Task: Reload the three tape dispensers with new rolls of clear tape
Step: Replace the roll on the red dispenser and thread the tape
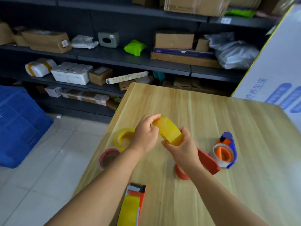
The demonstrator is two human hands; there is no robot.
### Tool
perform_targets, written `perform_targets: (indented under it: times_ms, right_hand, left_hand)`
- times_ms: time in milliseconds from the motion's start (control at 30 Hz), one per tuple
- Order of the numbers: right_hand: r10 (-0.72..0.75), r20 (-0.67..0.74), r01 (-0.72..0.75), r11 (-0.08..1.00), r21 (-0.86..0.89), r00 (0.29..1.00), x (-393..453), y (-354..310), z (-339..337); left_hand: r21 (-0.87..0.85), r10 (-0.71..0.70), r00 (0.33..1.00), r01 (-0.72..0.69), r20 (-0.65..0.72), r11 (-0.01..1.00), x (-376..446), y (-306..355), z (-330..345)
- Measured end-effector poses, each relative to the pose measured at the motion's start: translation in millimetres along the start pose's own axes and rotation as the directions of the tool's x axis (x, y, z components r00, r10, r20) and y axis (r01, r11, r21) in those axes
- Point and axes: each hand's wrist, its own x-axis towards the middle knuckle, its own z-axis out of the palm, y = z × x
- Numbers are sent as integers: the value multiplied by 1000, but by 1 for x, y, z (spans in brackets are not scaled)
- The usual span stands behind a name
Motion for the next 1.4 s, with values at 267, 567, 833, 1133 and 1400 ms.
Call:
perform_targets:
  times_ms: [267, 567, 833, 1133, 1400]
  right_hand:
    - [-68, -152, 47, 990, -136, 986, -16, 22, -21]
    - [-71, -105, 61, 993, -98, 992, -24, 33, -46]
    - [46, 35, -49, 993, 109, 998, -18, 33, -75]
    - [21, 371, -230, 816, 530, 928, -7, 36, -107]
    - [27, 299, -218, 748, 626, 954, 12, 48, -112]
  left_hand:
    - [9, 82, 996, -82, -19, 997, -16, 11, 28]
    - [31, 86, 959, -98, 271, 995, -17, 28, 36]
    - [-36, 165, 966, -161, 199, 986, -17, 41, 44]
    - [24, 52, 918, -67, 393, 997, -12, 49, 37]
    - [-9, 113, 956, -115, 270, 993, -23, 67, 49]
